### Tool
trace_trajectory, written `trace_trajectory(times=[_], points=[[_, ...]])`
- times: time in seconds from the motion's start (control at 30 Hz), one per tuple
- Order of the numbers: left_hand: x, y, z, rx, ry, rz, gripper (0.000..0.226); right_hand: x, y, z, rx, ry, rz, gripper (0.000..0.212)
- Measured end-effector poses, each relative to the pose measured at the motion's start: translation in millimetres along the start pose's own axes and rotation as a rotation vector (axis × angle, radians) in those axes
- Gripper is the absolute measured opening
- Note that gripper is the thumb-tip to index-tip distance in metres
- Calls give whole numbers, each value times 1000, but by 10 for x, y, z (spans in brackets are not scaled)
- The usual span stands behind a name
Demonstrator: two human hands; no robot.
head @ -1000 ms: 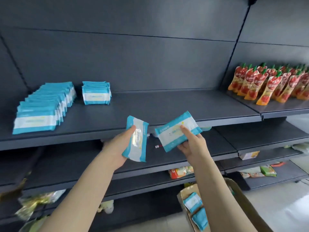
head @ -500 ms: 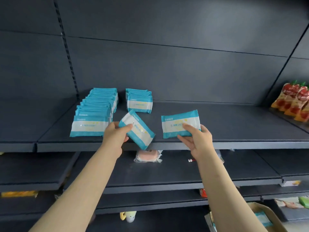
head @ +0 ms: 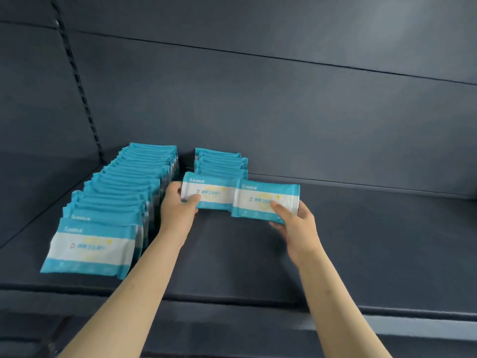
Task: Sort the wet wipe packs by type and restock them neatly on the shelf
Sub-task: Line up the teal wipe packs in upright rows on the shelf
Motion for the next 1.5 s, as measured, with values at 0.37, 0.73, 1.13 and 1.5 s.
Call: trace_trajectory(times=[0.37, 0.73, 1.13, 1.5], points=[[208, 11, 33, 138, -46, -91, 24, 219, -83, -456, -380, 47, 126, 34], [146, 53, 64, -68, 1, -28, 26, 275, -146, -835, -632, -129, 295, 52], [12, -279, 90, -77, 16, -64, 40, 21, 104, -474, -271, -140, 130, 29], [-1047, -673, 120, -280, 383, -70, 42, -1572, 550, 255, -77, -324, 201, 35]])
Point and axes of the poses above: each hand's wrist, its own x-axis towards the middle knuckle, its own z-axis out of the back of the hand, y = z × x, the point moved 8 cm from there along x, towards the middle knuckle, and after that the axes turned 1 degree about -x, right-handed, at the moved point
